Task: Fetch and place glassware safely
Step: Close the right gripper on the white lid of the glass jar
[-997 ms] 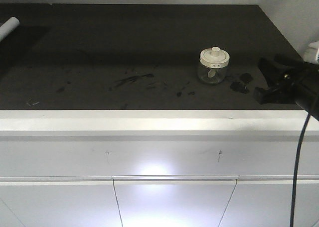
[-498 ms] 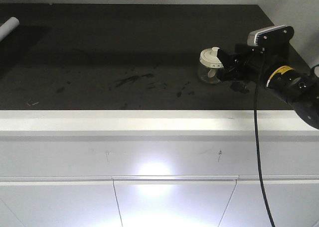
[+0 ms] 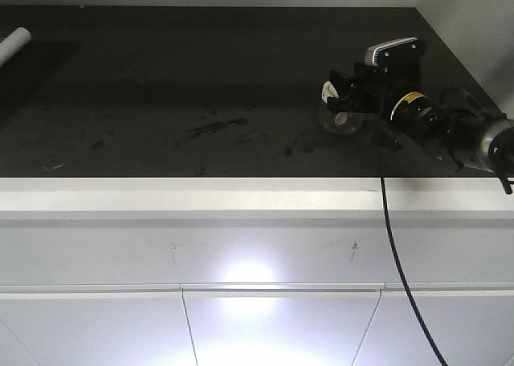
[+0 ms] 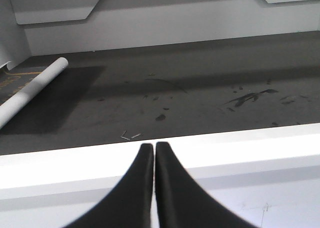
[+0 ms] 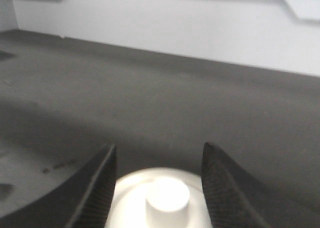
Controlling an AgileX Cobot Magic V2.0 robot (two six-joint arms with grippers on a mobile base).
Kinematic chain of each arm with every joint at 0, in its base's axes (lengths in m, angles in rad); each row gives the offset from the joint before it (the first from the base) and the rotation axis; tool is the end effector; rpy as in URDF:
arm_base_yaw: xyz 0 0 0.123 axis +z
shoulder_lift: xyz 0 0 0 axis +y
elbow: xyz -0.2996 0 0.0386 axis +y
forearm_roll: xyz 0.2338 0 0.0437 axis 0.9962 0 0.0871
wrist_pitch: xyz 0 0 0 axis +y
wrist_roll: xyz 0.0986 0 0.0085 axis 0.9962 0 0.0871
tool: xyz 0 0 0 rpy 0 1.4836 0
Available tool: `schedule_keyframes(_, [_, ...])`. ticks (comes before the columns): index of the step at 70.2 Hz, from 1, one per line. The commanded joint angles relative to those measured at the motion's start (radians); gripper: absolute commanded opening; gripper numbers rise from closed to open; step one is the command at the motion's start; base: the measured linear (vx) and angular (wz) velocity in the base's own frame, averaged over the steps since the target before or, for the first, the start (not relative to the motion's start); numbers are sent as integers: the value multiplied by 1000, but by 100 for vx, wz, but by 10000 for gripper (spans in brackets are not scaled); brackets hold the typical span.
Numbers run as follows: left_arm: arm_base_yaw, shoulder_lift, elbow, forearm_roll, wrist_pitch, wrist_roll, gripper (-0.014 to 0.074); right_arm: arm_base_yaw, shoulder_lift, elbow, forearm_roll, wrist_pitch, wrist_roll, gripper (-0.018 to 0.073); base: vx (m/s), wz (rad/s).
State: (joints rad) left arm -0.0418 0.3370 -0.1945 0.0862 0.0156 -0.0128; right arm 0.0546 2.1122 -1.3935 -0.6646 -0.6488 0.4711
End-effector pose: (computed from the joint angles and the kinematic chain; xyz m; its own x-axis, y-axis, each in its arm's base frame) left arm 0.0663 -0.0026 0.2614 -0.0676 0.0762 -0.9948 0.0455 0.9963 0.0732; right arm 0.4809 0.0632 0.2302 -0.0561 -0.0838 -0.9949 -0.4276 0.9025 -0.0519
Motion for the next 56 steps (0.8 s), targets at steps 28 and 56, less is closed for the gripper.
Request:
schedule_keyframes(28, [-9, 7, -27, -9, -68, -6, -7, 0, 18, -86, 32, -40, -10, 239, 0, 0])
schedule_keyframes(56, [-9, 7, -27, -9, -68, -6, -7, 0, -40, -83, -12, 13, 94, -8, 0, 0])
